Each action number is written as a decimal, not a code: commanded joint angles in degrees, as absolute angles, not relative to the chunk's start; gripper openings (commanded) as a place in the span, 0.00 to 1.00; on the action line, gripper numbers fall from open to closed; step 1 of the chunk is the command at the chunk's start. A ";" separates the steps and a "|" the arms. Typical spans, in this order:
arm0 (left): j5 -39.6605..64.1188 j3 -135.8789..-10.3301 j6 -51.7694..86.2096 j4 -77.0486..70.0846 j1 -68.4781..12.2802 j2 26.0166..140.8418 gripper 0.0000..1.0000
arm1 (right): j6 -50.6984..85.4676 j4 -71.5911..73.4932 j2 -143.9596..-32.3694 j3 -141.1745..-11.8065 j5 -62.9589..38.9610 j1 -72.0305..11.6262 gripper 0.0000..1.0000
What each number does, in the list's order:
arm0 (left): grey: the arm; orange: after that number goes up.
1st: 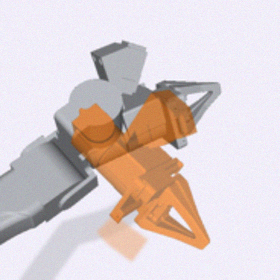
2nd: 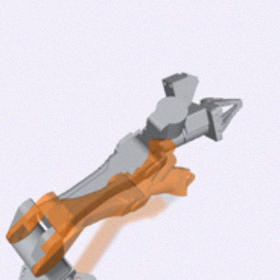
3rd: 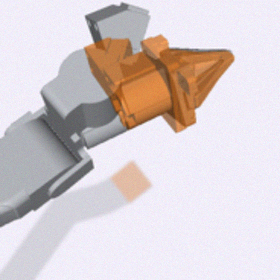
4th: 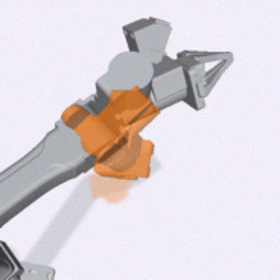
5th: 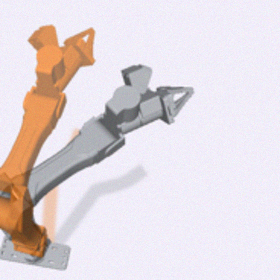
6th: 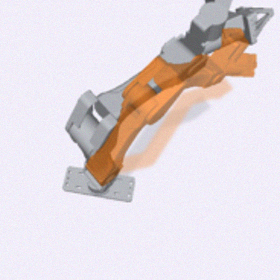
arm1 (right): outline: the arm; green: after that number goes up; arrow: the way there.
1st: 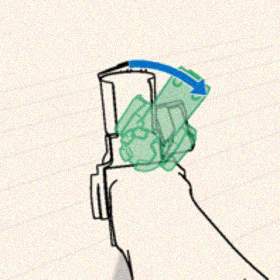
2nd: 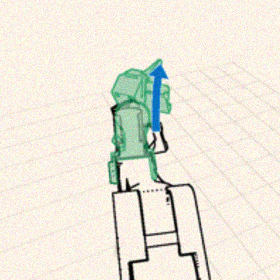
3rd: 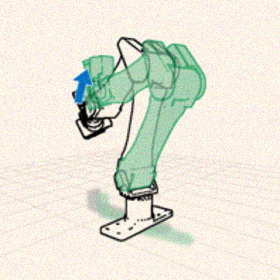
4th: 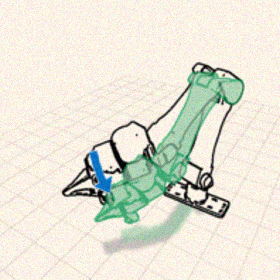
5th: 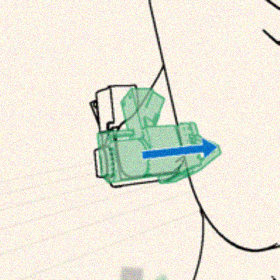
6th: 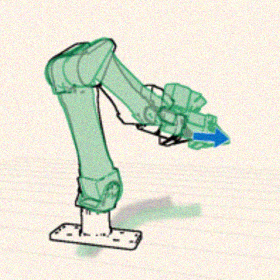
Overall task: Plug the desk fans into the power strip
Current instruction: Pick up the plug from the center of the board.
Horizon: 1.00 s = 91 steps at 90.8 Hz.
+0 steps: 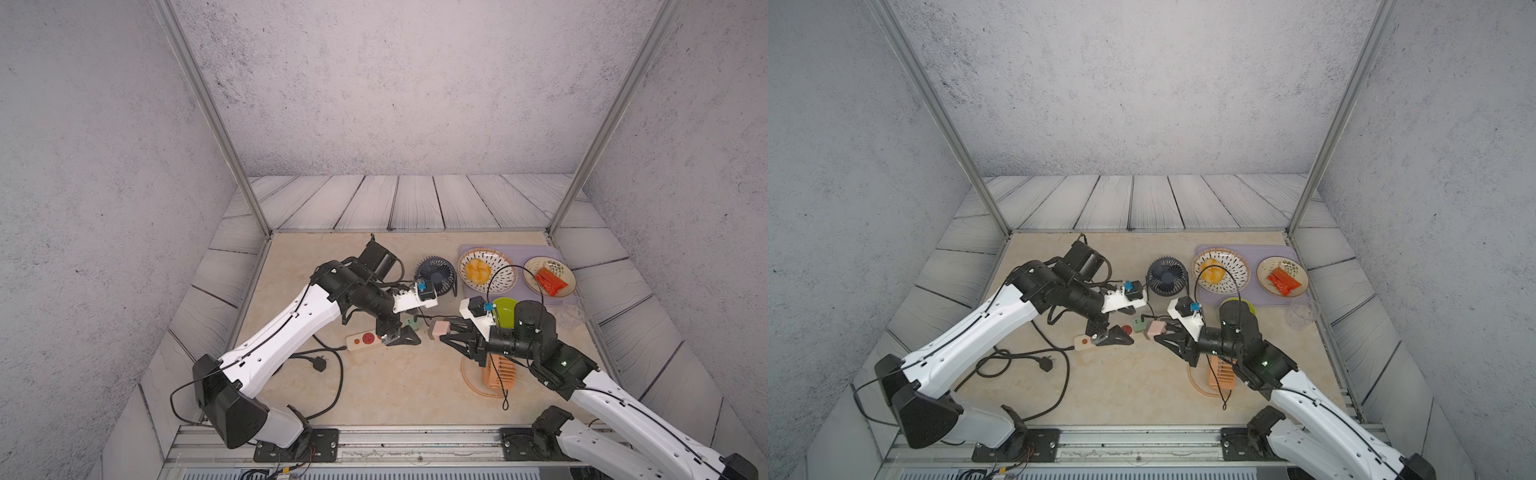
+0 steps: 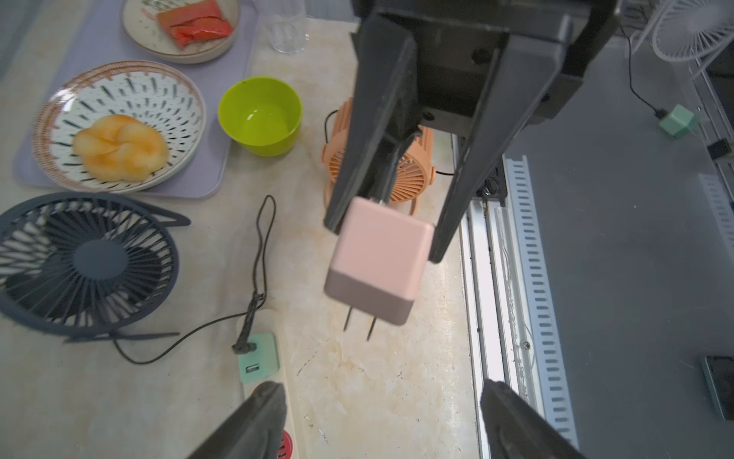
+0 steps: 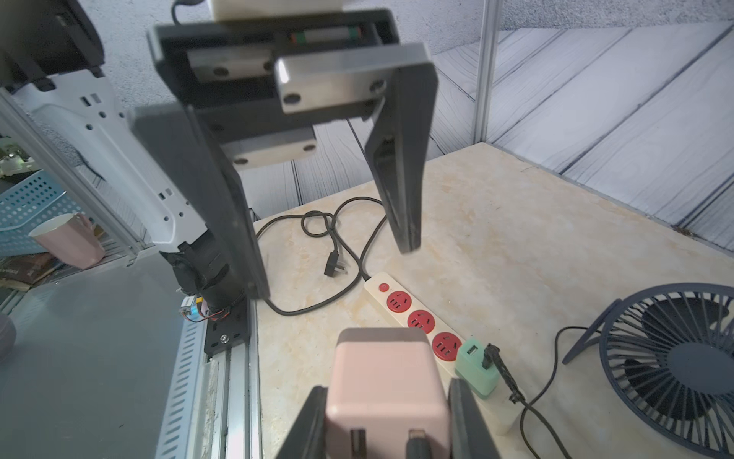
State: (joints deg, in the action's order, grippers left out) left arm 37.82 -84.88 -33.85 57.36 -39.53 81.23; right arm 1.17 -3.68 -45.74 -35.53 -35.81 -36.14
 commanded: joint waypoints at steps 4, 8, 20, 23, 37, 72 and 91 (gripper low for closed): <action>38.06 -80.80 -23.92 53.08 -31.80 77.74 0.90 | 3.26 -3.76 -45.47 -34.81 -30.32 -36.17 0.00; 36.94 -78.76 -20.39 50.68 -29.32 77.28 0.90 | 3.32 -4.27 -45.72 -34.93 -29.22 -36.14 0.00; 32.32 -74.57 -11.84 47.34 -23.39 77.57 0.95 | 3.65 -5.74 -45.76 -35.50 -27.14 -36.13 0.00; 32.26 -73.65 -10.03 46.53 -21.71 77.82 0.95 | 3.38 -5.86 -45.45 -35.39 -26.74 -36.12 0.00; 31.51 -68.44 -1.04 40.43 -14.48 79.13 1.00 | 3.72 -6.78 -43.85 -34.44 -23.39 -36.06 0.00; 33.92 -68.17 0.74 38.31 -7.94 90.24 1.00 | 5.96 -12.64 -42.78 -35.78 -19.50 -36.12 0.00; 37.21 -71.48 1.83 39.25 -7.79 97.50 1.00 | 6.99 -11.95 -41.61 -34.74 -19.15 -36.16 0.00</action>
